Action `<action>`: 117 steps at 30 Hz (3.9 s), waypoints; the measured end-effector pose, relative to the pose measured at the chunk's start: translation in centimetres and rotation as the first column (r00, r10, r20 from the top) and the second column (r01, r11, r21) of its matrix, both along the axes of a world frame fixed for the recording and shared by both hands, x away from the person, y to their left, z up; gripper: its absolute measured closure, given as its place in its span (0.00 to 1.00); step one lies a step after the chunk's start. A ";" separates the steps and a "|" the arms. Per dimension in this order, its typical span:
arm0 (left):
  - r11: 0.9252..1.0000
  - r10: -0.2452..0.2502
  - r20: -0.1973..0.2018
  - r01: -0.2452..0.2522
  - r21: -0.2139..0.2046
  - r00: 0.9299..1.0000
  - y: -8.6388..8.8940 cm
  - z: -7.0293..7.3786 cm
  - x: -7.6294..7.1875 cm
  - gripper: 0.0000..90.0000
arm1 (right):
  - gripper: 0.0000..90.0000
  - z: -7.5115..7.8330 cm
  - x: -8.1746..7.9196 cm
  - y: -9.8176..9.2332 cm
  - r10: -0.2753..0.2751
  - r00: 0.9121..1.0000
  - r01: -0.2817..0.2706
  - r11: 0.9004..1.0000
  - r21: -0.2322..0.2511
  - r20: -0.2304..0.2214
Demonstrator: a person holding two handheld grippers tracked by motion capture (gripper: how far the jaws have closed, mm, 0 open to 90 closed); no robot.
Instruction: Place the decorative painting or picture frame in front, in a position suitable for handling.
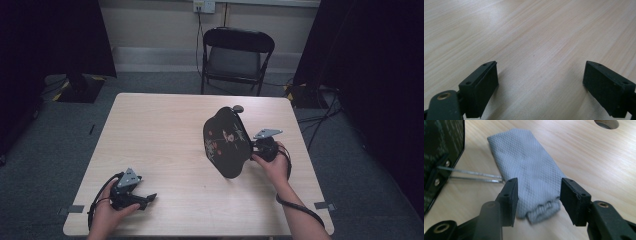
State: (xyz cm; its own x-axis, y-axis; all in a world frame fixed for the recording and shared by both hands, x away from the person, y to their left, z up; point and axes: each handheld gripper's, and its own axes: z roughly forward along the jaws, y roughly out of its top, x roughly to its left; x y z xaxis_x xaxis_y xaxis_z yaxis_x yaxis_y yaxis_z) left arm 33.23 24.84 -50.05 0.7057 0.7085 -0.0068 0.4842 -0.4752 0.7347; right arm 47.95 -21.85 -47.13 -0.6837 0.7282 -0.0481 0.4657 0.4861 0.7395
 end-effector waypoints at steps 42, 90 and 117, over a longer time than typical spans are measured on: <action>1.000 0.000 0.000 0.000 0.001 1.000 0.0 0.0 0.0 0.14 | 0.92 1.7 -11.3 -7.4 0.048 0.998 -0.046 0.997 0.066 -0.030; 1.000 0.010 0.000 -0.010 -0.002 1.000 -0.2 0.0 0.0 0.14 | 0.89 -0.2 -15.2 5.4 0.448 0.890 -0.439 0.892 0.109 -0.081; 0.990 -0.140 -0.022 0.139 -0.034 0.990 -4.6 1.7 0.4 0.21 | 0.24 -0.5 -13.6 -3.5 0.020 0.998 -0.014 0.996 0.085 -0.064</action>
State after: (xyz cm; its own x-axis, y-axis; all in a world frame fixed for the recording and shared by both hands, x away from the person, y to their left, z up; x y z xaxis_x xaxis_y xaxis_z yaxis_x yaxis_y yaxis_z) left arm 33.61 20.20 -48.35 0.7971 0.6021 -0.0465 0.4326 -0.5156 0.7396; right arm 34.37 -25.40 -47.64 -0.6957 0.7160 0.0575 0.5060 0.4317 0.7467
